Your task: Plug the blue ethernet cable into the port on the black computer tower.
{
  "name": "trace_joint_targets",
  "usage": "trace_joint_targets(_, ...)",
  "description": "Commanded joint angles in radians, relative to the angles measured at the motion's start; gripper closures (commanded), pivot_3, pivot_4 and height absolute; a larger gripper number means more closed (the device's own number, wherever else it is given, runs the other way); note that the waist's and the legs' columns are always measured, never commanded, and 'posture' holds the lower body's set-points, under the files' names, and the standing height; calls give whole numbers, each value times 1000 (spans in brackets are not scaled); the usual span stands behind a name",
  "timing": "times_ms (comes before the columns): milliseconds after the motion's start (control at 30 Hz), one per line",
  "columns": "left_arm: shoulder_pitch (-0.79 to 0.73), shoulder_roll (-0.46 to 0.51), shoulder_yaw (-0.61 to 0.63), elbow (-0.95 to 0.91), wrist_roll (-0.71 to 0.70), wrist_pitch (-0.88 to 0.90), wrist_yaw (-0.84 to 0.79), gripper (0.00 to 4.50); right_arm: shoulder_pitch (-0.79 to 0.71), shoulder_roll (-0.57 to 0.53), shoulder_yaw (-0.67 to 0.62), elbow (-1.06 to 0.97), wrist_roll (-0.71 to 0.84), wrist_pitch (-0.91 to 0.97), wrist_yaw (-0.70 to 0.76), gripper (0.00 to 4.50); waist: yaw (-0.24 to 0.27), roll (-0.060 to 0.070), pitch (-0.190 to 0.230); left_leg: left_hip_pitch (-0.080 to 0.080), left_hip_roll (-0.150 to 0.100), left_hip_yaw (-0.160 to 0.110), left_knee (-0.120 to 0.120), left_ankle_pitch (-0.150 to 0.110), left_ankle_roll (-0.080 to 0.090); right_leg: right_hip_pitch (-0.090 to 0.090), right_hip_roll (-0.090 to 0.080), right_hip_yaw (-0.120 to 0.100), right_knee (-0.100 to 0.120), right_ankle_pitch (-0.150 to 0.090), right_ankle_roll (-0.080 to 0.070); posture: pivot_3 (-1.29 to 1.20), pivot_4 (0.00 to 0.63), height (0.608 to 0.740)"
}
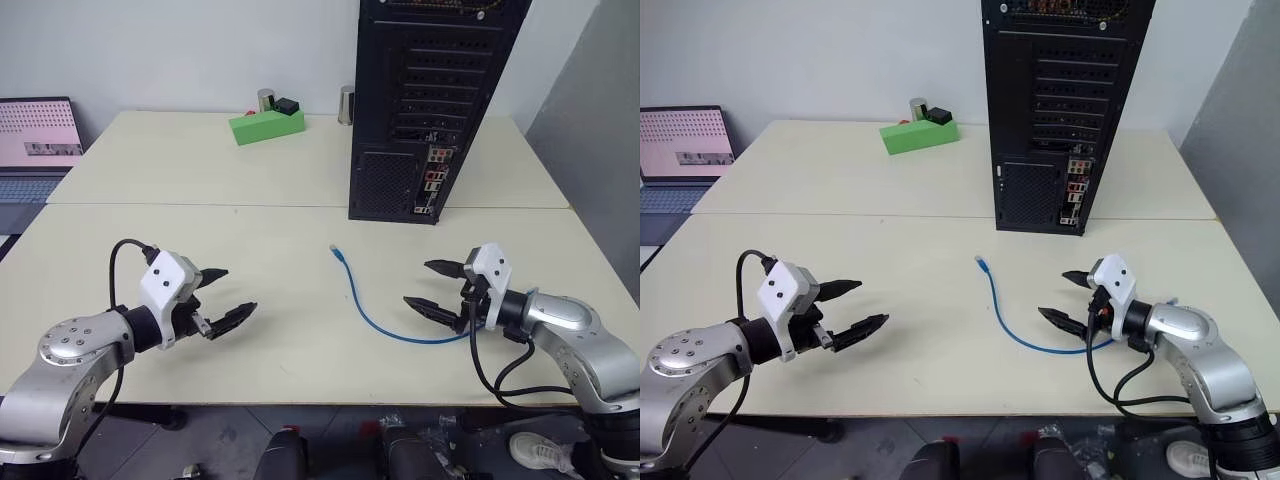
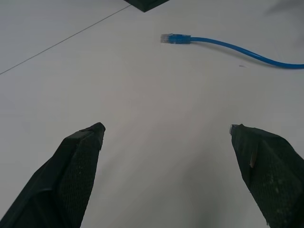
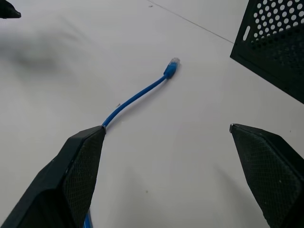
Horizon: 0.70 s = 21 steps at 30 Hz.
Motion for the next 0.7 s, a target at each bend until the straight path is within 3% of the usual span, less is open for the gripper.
trace_joint_targets(33,28,6,25,-42,8,-65,-28,0,-28,4,-5,-12,-4,-22,15,62,0,0,0,0,0,0,0,0,0,0,0,0,0,0,0,0,150,740)
trace_joint_targets(400,0,16,-15,-23,33,-79,-26,0,-69,67,18,-39,-3,29,-40,62,1,0,0,0,0,0,0,0,0,0,0,0,0,0,0,0,150,740)
trace_joint_targets(700,-68,18,-73,39,67,-96,-47,0,-238,328,157,186,-200,10,-272,62,0,0,0,-1,0,0,0,0,0,-2,1,0,1,0,-1,0,150,740)
